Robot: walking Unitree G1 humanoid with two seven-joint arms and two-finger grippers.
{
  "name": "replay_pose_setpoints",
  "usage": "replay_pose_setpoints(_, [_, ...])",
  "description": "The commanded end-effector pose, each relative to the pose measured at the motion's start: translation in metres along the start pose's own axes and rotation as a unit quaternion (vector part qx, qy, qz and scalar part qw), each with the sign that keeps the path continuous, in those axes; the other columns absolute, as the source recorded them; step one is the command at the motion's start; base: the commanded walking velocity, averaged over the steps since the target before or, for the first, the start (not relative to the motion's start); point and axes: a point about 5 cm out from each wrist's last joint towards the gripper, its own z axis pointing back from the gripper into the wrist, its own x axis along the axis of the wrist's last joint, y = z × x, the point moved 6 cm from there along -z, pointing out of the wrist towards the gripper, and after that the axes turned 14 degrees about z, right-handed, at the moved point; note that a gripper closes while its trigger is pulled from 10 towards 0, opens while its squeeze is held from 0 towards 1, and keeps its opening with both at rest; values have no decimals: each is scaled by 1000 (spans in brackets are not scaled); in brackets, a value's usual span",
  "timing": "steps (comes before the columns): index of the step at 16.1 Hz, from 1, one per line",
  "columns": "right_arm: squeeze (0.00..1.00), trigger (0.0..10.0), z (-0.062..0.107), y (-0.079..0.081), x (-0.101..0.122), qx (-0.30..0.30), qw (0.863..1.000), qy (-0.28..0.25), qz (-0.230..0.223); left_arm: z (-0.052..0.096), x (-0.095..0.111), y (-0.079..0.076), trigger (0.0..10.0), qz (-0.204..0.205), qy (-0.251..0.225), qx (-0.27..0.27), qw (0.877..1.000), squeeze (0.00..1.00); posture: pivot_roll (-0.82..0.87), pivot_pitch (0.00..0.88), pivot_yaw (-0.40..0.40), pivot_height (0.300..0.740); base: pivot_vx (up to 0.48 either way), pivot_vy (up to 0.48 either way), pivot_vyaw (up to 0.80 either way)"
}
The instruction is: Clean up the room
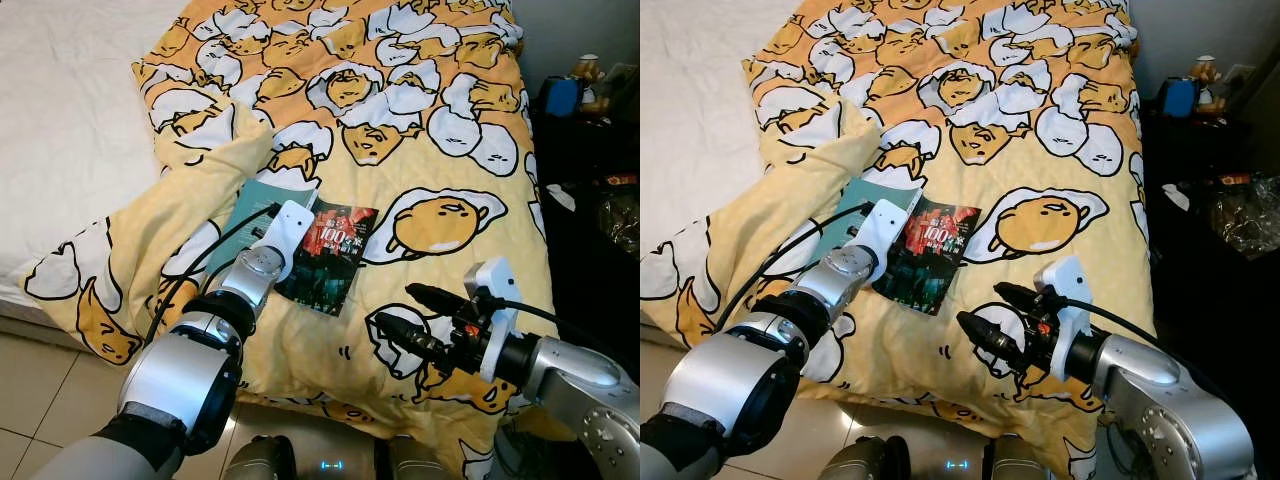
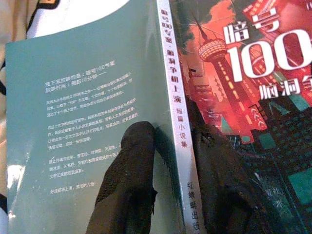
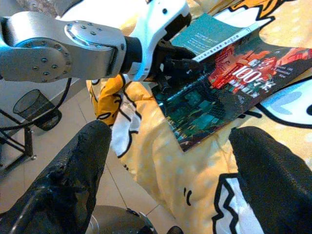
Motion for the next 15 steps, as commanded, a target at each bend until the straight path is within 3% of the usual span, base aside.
replay_pose_setpoints(1, [0,10000,2,-2,0,0,1000,-1,-4,0,-1,0,0,11,8,-2,1000,0,-154,150,69,740,0,0,0])
replay_pose_setpoints(5, [0,10000,2,-8,0,-12,1000,-9,-3,0,14,-3,0,42,-12,-18,999,0,-147,103,77,740,0,0,0])
replay_pose_setpoints(9, [0,10000,2,-16,4,-43,998,-33,-7,4,49,-10,0,74,-59,-63,994,0,-128,25,82,740,0,0,0])
replay_pose_setpoints(10, [0,10000,0,-16,7,-51,998,-47,-11,8,66,-13,0,92,-90,-93,987,0,-123,0,82,740,0,0,0])
replay_pose_setpoints(12, [0,10000,-7,-16,9,-65,996,-65,-13,24,102,-15,0,152,-161,-157,962,0,-108,0,83,740,0,0,0])
replay_pose_setpoints(13, [0,10000,-9,-18,9,-81,994,-69,-10,30,109,-6,0,182,-180,-158,954,0,-105,0,83,740,0,0,0])
replay_pose_setpoints(15, [0,10000,-13,-30,15,-144,986,-83,-1,41,105,21,0,181,-206,-112,955,0,-100,0,79,740,0,0,0])
